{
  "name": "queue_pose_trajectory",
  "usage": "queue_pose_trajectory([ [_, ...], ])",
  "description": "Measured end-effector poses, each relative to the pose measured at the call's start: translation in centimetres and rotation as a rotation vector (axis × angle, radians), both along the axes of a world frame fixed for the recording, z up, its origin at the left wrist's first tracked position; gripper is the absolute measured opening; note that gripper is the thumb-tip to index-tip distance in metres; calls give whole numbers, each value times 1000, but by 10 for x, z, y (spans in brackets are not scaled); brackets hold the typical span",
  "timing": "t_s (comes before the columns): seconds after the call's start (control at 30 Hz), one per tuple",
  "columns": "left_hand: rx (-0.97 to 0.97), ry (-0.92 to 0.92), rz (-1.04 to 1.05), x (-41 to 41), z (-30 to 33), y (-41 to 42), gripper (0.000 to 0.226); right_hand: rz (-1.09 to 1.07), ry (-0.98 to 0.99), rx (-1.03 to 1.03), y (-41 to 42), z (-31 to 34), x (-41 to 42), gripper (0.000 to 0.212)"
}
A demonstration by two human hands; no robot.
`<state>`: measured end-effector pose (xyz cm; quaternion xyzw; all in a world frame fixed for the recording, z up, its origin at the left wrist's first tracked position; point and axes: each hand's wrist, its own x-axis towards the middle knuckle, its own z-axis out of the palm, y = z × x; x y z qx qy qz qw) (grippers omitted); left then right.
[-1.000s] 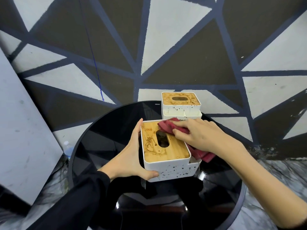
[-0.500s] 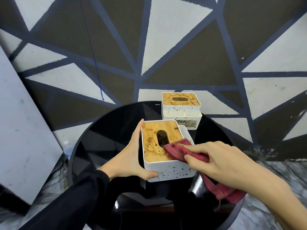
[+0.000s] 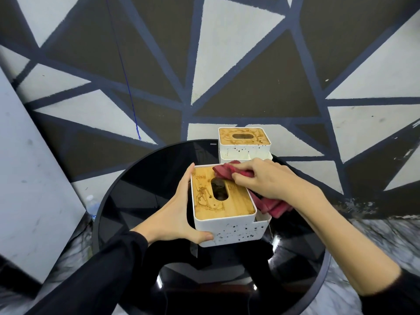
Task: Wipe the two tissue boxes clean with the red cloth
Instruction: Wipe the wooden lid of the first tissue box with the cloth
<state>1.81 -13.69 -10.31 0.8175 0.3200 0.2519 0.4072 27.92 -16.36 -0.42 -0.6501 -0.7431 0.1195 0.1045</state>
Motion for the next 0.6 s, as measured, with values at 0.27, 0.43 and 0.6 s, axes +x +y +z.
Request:
queue_pose_trajectory([
  [0.27, -31, -1, 7, 0, -2, 0, 160, 70, -46, -53, -35, 7, 7, 42],
  [0.43, -29, -4, -11, -1, -2, 0, 157, 38, -13, -103, -86, 10, 9, 40],
  [0.6, -51, 17, -23, -2, -1, 1, 158, 27, 21, -61, -92, 2, 7, 32],
])
